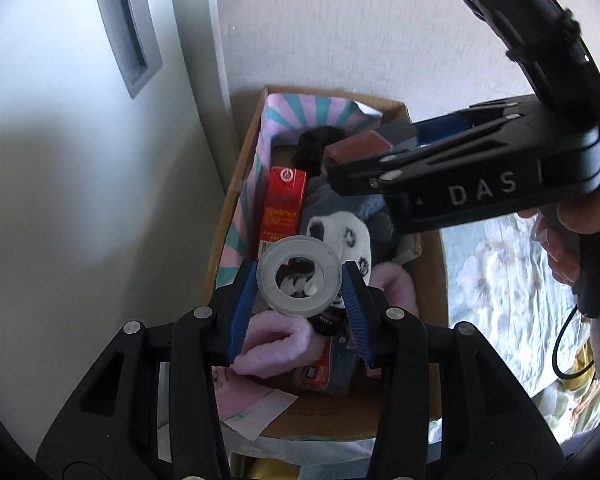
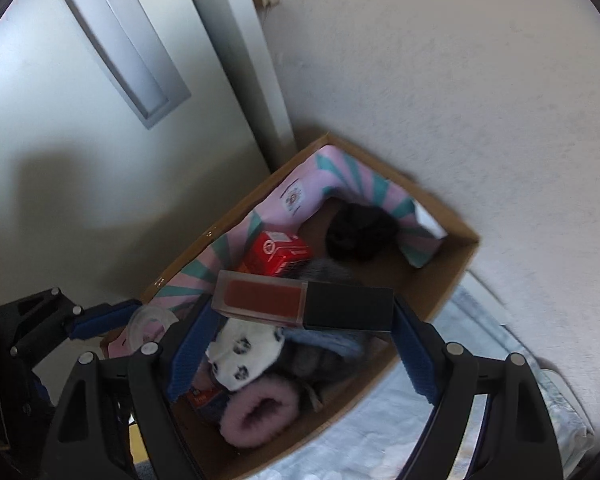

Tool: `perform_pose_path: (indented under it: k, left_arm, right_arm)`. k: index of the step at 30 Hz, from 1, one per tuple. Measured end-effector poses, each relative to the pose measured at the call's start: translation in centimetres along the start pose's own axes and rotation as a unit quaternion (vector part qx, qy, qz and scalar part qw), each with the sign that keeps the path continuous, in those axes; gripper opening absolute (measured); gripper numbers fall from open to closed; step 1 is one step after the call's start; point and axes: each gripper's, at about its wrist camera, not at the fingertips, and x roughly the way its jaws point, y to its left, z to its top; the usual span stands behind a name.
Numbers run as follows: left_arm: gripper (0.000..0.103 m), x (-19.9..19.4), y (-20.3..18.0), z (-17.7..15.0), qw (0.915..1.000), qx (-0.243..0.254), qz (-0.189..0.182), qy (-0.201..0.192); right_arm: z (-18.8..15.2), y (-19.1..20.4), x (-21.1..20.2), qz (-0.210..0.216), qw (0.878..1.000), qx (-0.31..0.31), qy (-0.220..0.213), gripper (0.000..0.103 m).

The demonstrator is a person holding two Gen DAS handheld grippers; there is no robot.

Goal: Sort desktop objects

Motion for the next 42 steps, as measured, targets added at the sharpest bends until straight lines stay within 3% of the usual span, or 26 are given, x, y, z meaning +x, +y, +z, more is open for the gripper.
perform_pose_path:
  k: [3,5,7,8,9,15,22,27,33,35,39,42]
  left_arm:
    - [0.040,0.8,0.0,0.0,0.9999,0.004,-0.008,0.008]
    - [0.045,1.3,0.0,0.0,0.9997,0.003,-0.018,0.016]
    - [0.099,1.7,-0.2,-0.1,0.9998,0.007,-0.006,0.020]
    - [0.103,1.5,-0.4,-0.3,0.9999,0.013,-0.003,0.006]
    - [0.103,1.5,-0.5,-0.4,0.9998,0.018,-0.005,0.002]
    - [0.103,1.8,-0.4,-1.0,0.9994,0.015,-0.028,-0.012]
    - [0.103,1.9,-0.1,-0.7,0.9983,-0.013,-0.050,-0.026]
    - [0.103,1.5,-0.8,0.5,0.9982,0.001,-0.055,-0.025]
    - [0.103,0.4,-3.5,2.8,0.9982,0.047,-0.037,0.002]
    - [0.103,-0.7,-4.4,3.4,0.9979,0.055,-0.034,0.001]
    - [0.103,-2.8,-6.1,4.6,0.9976,0.050,-0.046,-0.013]
    - [0.103,-3.8,-7.2,5.6,0.9993,0.034,-0.018,-0.001]
  right_arm:
    - [0.1,-0.1,0.7,0.002,1.000,0.001,0.009,0.082]
    - [0.3,-0.5,1.5,0.014,1.000,0.012,0.019,0.082]
    - [0.3,-1.2,2.3,0.035,0.998,0.035,0.024,0.084]
    - [0.2,-1.6,2.3,0.044,0.998,0.045,0.013,0.092]
    - [0.1,-2.0,2.1,0.047,0.998,0.051,-0.002,0.103]
    - [-0.3,-3.6,0.9,0.035,0.995,0.082,-0.045,0.103]
    - [-1.0,-3.9,0.0,0.012,0.994,0.085,-0.065,0.103]
    - [-2.2,-4.4,-2.7,0.008,0.991,0.107,-0.081,0.103]
    - [-5.5,-6.9,-7.5,-0.028,0.981,0.168,-0.093,0.103]
    - [-6.9,-7.6,-9.5,-0.058,0.977,0.180,-0.095,0.103]
    - [-10.2,-8.9,-13.7,-0.120,0.967,0.203,-0.094,0.103]
    - [-12.9,-9.8,-17.0,-0.138,0.956,0.236,-0.107,0.103]
